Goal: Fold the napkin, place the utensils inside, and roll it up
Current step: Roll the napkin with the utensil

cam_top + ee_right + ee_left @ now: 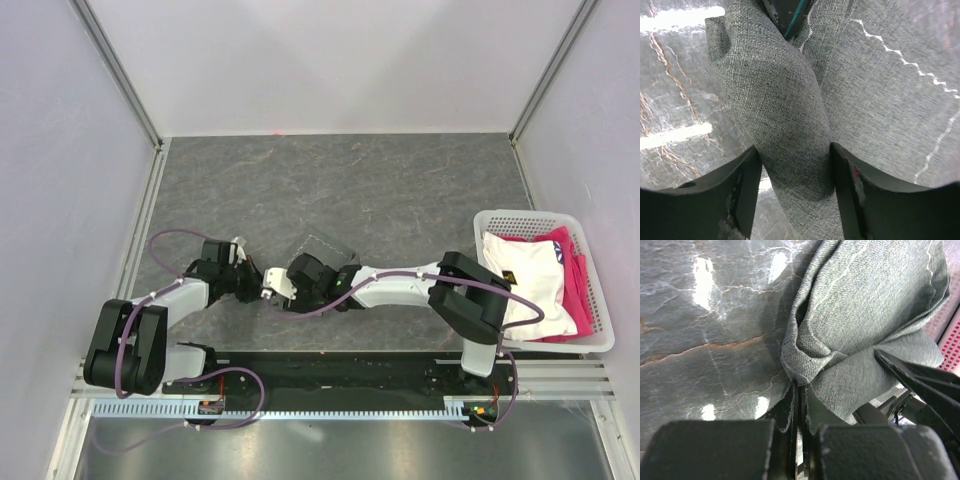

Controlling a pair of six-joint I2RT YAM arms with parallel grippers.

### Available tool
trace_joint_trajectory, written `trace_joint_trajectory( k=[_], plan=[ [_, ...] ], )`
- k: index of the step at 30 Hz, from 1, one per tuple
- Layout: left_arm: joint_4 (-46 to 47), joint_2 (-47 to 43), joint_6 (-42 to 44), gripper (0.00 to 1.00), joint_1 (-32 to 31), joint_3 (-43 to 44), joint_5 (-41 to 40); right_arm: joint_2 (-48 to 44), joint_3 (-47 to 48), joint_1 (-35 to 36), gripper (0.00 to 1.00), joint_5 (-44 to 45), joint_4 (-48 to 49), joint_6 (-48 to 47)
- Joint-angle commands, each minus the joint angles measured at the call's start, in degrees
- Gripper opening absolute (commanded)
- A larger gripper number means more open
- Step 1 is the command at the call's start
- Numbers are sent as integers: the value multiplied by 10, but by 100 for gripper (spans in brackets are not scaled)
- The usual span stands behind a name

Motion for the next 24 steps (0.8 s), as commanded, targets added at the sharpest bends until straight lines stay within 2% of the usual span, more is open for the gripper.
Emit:
trace_joint_trajectory(
  k=[1, 4, 5, 6, 7, 11, 14, 20, 23, 24],
  plan=[
    [3, 6, 21, 2, 1, 20, 10, 31, 44, -28, 59, -64, -51, -5],
    [3, 0, 10, 21, 1, 27, -9, 53, 72, -44, 52, -124, -97, -4],
    [3, -3, 6, 33, 1, 30, -16, 59, 79, -51, 50, -133, -121, -1],
    [0, -13, 3, 37, 1, 32, -23, 71, 93, -54, 46, -153, -133, 0],
    [-6, -18, 1, 46, 1, 40, -45, 76, 98, -59, 45, -163, -144, 1],
    [-44, -45, 4, 62, 5, 60, -103, 88, 113, -81, 41, -217, -185, 20],
    [-64, -60, 8, 67, 12, 61, -130, 92, 124, -91, 41, -253, -214, 27],
    [-59, -131, -8, 66, 15, 21, -148, 106, 152, -112, 41, -314, -262, 42],
    [-14, -198, -7, 63, 15, -16, -114, 110, 155, -123, 40, -338, -267, 51],
    [5, -219, -8, 61, 14, -37, -81, 115, 156, -126, 40, -347, -269, 53]
  ],
)
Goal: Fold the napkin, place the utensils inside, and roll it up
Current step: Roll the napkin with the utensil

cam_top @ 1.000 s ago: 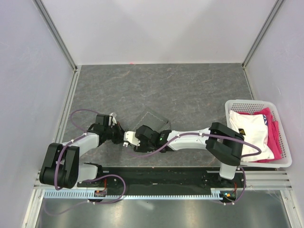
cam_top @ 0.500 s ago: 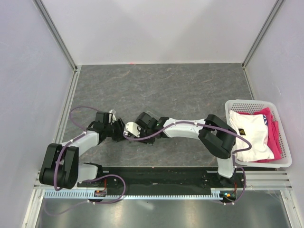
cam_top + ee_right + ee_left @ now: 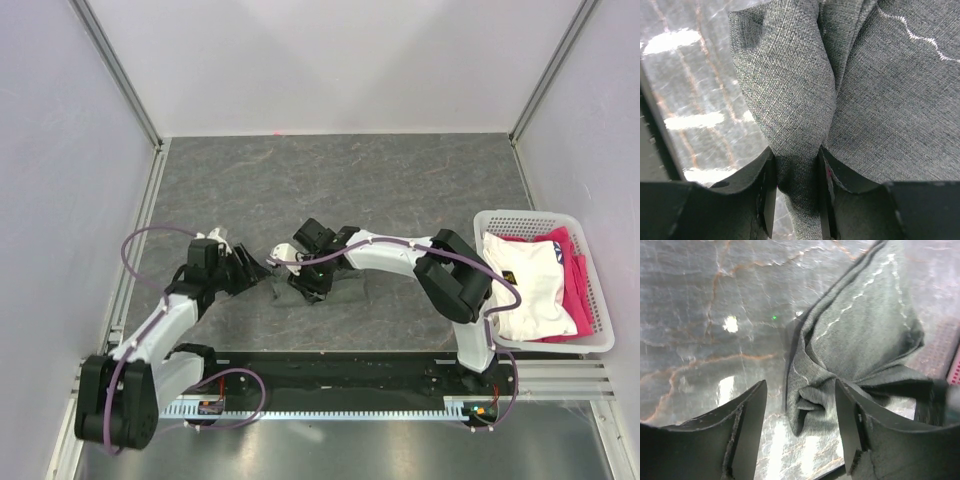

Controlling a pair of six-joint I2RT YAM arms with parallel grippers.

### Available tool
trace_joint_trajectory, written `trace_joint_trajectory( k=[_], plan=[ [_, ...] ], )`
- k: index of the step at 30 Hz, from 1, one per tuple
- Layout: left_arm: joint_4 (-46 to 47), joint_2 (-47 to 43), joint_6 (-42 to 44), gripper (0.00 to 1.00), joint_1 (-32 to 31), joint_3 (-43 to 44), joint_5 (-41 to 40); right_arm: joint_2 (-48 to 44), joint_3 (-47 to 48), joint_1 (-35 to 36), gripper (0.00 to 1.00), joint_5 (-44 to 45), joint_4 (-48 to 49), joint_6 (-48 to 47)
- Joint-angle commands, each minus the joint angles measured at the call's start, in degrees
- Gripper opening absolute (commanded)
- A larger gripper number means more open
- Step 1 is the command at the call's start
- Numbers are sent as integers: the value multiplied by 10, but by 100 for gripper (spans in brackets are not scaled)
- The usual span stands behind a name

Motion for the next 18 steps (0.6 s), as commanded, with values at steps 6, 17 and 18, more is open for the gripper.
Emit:
trace_joint_trajectory(
  k=[6, 17, 18],
  plan=[
    [171, -128, -33, 58, 0, -114, 147, 59, 29, -24, 41, -99, -91, 27],
    [224, -59, -33, 54, -3, -128, 174, 82, 46, -30, 40, -104, -97, 32],
    [227, -53, -33, 54, -4, -127, 173, 83, 46, -30, 40, -104, -97, 32]
  ],
)
